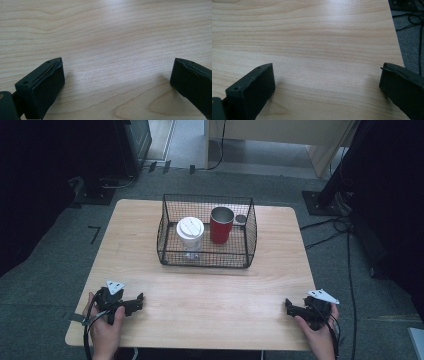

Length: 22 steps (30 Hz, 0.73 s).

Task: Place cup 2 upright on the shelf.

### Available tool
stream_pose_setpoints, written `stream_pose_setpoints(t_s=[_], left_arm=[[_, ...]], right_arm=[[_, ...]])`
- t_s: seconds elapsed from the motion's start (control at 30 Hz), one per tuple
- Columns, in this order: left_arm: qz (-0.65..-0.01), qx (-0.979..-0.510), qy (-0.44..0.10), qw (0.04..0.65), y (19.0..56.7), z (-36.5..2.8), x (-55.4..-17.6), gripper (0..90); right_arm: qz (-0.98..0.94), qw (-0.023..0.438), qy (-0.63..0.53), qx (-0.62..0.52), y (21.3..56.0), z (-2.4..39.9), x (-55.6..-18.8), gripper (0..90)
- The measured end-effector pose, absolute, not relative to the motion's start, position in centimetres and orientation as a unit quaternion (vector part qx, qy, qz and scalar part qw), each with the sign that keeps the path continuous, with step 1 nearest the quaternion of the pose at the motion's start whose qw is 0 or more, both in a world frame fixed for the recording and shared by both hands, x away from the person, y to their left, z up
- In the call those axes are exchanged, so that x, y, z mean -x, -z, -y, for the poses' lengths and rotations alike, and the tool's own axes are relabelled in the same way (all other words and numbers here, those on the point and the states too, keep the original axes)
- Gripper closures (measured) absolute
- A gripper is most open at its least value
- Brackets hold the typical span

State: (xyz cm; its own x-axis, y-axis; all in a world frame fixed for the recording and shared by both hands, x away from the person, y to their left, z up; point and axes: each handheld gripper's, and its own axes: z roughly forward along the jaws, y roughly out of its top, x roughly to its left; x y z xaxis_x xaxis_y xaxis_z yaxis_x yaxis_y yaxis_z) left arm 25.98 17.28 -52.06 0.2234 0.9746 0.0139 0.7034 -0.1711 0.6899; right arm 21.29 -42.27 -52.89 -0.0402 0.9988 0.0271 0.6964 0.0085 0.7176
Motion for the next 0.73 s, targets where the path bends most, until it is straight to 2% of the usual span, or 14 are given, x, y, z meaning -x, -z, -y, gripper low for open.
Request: stream_pose_setpoints(t_s=[0.5,0.6,0.73], left_arm=[[-0.584,-0.721,-0.240,0.285,52.08,-17.21,-26.15,0.0],[-0.584,-0.721,-0.240,0.285,52.07,-17.21,-26.16,0.0],[-0.584,-0.721,-0.240,0.285,52.07,-17.22,-26.15,0.0]], right_arm=[[-0.658,0.263,-0.288,-0.644,52.88,42.05,-21.45,0.4],[-0.662,0.263,-0.293,-0.637,52.83,41.97,-21.47,4.6],[-0.664,0.264,-0.294,-0.635,52.81,41.75,-21.88,4.8]])
